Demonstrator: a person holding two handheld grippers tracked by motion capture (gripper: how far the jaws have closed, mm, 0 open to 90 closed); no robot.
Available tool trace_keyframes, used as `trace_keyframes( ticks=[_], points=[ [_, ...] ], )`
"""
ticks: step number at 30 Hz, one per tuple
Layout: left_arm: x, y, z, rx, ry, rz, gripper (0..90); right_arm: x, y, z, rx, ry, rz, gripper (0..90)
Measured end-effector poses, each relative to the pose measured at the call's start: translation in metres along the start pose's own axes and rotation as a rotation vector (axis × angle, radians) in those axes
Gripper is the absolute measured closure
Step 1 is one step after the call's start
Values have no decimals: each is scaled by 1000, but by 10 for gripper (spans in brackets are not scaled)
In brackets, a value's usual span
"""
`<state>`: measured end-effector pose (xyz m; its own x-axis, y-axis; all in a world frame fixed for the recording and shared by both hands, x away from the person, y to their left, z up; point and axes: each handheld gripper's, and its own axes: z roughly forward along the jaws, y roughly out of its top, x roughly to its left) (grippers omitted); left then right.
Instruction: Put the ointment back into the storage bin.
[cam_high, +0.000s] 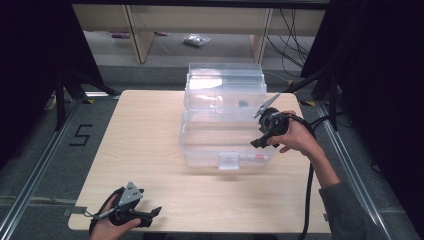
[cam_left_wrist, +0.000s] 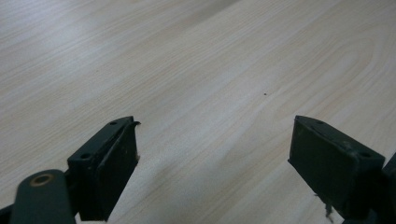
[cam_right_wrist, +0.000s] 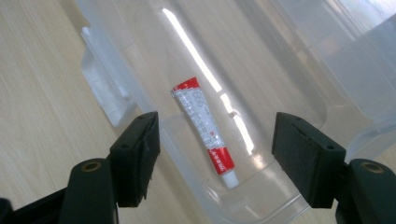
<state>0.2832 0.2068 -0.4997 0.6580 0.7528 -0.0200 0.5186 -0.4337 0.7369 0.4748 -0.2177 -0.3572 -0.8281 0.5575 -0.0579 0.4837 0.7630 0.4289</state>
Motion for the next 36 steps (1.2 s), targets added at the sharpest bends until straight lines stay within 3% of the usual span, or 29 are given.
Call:
trace_keyframes(
  ticks=[9,20,32,35,36],
  points=[
    [0,0,0,0,2,-1,149,11,-9,-5,-62,-4,-10,308],
    [0,0,0,2,1,5,149,28,-21,-5,-96,0,-3,304],
    [0,0,0,2,4,5,149,41,-36,-6,-149,-3,-33,285],
    [0,0,0,2,3,6,149,47,-40,-4,-148,-2,1,281],
    [0,0,0,2,3,5,149,45,-42,-3,-156,11,-38,280]
  ],
)
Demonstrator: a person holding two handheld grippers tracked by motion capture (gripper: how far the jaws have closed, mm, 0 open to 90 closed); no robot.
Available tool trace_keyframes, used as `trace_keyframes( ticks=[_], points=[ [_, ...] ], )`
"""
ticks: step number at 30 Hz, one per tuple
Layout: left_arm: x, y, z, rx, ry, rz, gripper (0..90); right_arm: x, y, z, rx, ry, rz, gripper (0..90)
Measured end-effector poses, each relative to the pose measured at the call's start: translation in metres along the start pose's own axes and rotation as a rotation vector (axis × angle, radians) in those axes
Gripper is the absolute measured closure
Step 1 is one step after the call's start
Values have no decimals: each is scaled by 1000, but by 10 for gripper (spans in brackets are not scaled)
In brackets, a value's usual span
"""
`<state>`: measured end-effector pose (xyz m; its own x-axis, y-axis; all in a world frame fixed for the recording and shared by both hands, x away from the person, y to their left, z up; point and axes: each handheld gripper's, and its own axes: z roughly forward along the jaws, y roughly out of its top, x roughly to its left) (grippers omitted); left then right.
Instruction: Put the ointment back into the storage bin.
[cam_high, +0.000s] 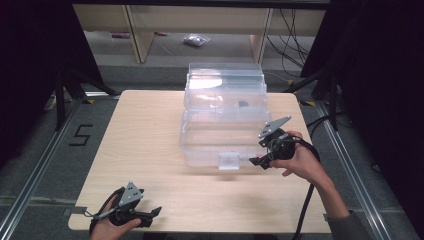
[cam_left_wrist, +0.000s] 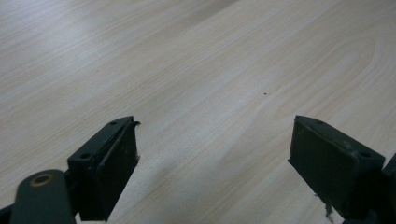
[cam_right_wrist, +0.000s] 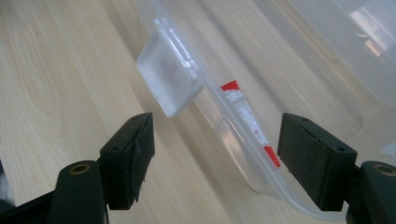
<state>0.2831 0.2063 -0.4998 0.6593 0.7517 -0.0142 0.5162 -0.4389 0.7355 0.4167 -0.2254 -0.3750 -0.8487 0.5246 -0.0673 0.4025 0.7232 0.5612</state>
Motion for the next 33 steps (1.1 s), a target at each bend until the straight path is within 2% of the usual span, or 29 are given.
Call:
trace_keyframes(
  ticks=[2,3,4,5,8,11,12,13,14,15,16,18,19,20,22,24,25,27,29,30,31,32,33],
  points=[
    [0,0,0,-1,0,0,149,2,-3,2,-6,6,8,277],
    [0,0,0,-1,-1,1,149,4,-4,2,2,-3,28,272],
    [0,0,0,0,-1,1,149,4,-6,3,-18,-7,4,268],
    [0,0,0,-1,0,-1,149,6,-6,2,-15,0,29,267],
    [0,0,0,0,0,1,149,9,-9,0,-35,8,28,257],
    [0,0,0,-1,-1,1,149,11,-10,0,-53,-5,19,245],
    [0,0,0,-1,0,1,149,14,-12,-3,-47,5,42,243],
    [0,0,0,-1,1,-4,149,14,-12,-3,-47,5,42,243],
    [0,0,0,-1,0,1,149,17,-13,-2,-57,-15,52,241],
    [0,0,0,-1,0,1,149,20,-15,-3,-57,1,55,240],
    [0,0,0,-1,0,0,149,20,-15,-3,-63,-9,41,239],
    [0,0,0,-2,1,-6,149,20,-16,-3,-64,-7,37,238],
    [0,0,0,-1,1,1,149,20,-17,-4,-62,1,19,237],
    [0,0,0,-1,0,1,149,21,-18,-2,-72,-12,12,236],
    [0,0,0,-1,1,1,149,26,-19,-3,-58,-1,38,234],
    [0,0,-1,-1,2,-2,149,28,-21,-2,-65,-11,42,233],
    [0,0,0,-1,1,-4,149,28,-22,-1,-72,-7,13,232],
    [0,0,0,-1,-1,2,149,30,-23,-1,-57,5,15,232],
    [0,0,-1,-1,0,0,149,31,-24,1,-65,-3,10,231],
    [0,0,-1,-2,1,0,149,33,-25,0,-46,3,32,229],
    [-1,0,0,-4,1,-3,149,34,-25,0,-48,9,27,230],
    [0,0,0,-2,0,1,149,33,-26,2,-55,-3,3,231],
    [0,0,0,-2,1,1,149,34,-26,1,-51,5,9,230]
  ],
)
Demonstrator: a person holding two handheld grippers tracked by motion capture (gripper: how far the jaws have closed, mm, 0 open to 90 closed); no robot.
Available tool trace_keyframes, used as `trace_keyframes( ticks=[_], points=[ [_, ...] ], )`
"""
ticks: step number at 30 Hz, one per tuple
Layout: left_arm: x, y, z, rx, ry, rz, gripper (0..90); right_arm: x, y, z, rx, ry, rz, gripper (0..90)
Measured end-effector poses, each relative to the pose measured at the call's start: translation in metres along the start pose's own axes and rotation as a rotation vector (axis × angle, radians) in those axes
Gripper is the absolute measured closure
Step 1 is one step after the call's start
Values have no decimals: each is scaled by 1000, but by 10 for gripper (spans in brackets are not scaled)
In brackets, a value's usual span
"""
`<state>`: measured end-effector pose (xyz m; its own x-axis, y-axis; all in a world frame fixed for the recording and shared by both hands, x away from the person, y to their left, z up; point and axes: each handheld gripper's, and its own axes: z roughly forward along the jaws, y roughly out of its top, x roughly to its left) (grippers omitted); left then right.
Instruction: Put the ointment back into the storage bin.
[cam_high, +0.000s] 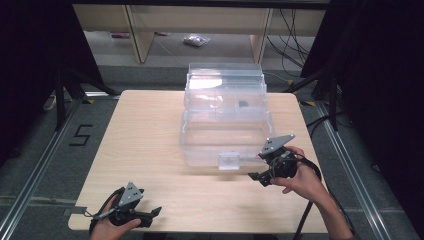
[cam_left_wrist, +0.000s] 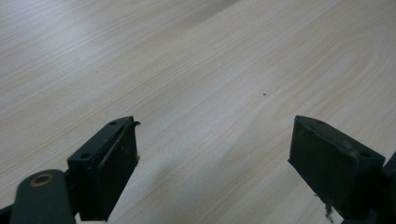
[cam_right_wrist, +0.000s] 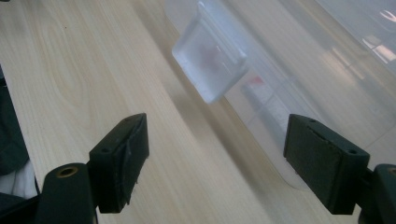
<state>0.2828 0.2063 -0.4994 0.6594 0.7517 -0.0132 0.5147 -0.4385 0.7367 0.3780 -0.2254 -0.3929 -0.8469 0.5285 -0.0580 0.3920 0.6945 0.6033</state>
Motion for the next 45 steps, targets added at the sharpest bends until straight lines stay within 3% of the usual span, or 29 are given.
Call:
trace_keyframes(
  ticks=[3,4,6,11,12,14,15,16,17,24,25,27,28,30,32,33,35,38,42,45],
  points=[
    [0,0,0,2,9,1,149,2,-3,2,-11,-4,-8,230],
    [-1,0,1,-5,3,-5,149,4,-3,2,8,-14,24,230],
    [0,0,1,-2,7,-2,149,5,-6,5,0,-1,-4,231],
    [0,0,0,-3,7,-2,149,9,-9,6,14,9,20,230],
    [0,0,0,-3,8,-4,149,8,-10,9,5,10,-9,230],
    [0,0,0,0,-1,2,149,8,-11,10,10,28,-17,230],
    [0,0,0,0,0,1,149,10,-12,10,10,10,3,229],
    [0,0,0,-1,3,0,149,11,-13,10,20,21,12,230],
    [0,0,1,-3,9,-2,149,11,-15,13,16,3,4,230],
    [0,0,0,-1,0,1,149,14,-20,18,17,22,6,229],
    [0,0,0,-1,0,1,149,15,-21,18,24,18,26,226],
    [0,0,0,-1,1,1,149,14,-22,19,18,20,4,225],
    [-1,0,0,-1,1,2,149,16,-23,19,32,18,35,224],
    [-1,0,0,0,1,3,149,17,-25,21,23,24,41,221],
    [-1,0,0,0,0,3,149,15,-28,25,8,24,11,221],
    [-1,0,0,0,0,3,149,17,-29,24,16,38,48,221],
    [0,0,0,0,0,4,149,16,-31,25,14,32,32,221],
    [-1,0,0,-1,1,3,149,18,-34,27,28,29,62,221],
    [-1,0,0,-1,1,3,149,17,-38,30,33,37,49,220],
    [-1,0,0,-3,1,1,149,19,-41,32,27,26,66,218]
  ],
)
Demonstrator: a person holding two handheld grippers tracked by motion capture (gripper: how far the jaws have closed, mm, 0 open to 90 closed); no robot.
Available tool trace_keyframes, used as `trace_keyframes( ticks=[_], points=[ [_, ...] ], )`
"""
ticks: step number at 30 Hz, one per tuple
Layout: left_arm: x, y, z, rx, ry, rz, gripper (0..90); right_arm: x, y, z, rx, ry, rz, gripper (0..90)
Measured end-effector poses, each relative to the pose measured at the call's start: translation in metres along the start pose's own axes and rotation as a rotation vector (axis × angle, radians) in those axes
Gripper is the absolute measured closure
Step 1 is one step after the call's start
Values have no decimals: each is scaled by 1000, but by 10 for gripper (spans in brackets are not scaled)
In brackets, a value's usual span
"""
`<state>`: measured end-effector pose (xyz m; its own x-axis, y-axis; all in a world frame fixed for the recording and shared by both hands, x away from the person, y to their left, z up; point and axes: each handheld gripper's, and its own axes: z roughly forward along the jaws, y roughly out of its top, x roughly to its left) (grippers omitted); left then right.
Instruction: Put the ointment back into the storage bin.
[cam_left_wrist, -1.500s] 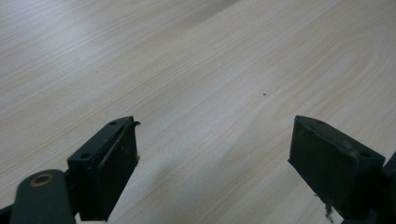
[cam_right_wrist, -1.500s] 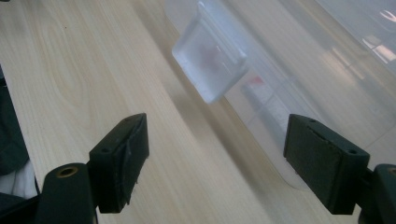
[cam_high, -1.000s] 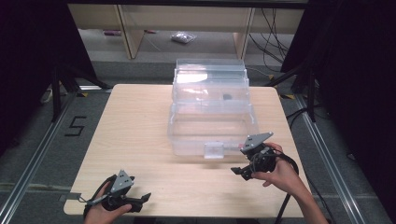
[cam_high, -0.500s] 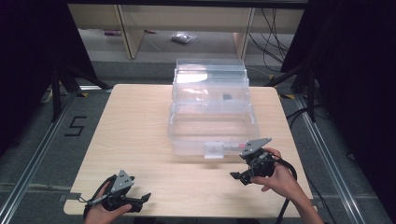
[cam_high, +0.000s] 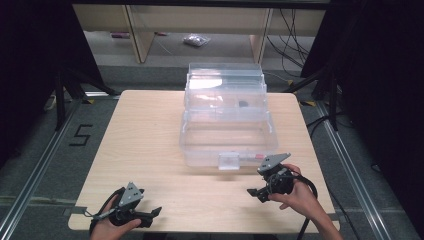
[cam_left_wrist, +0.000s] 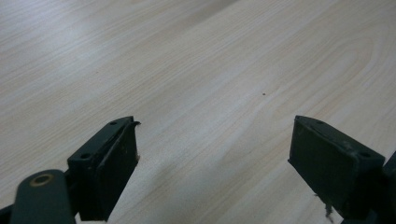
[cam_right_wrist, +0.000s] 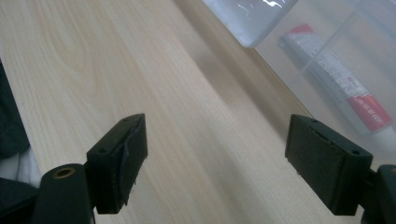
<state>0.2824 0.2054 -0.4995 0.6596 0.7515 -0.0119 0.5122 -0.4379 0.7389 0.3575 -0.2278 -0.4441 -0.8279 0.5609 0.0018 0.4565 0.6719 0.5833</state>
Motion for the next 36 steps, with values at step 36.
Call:
trace_keyframes(
  ticks=[36],
  points=[
    [0,0,0,1,4,-2,149,2,-46,8,-45,4,51,218]
  ],
)
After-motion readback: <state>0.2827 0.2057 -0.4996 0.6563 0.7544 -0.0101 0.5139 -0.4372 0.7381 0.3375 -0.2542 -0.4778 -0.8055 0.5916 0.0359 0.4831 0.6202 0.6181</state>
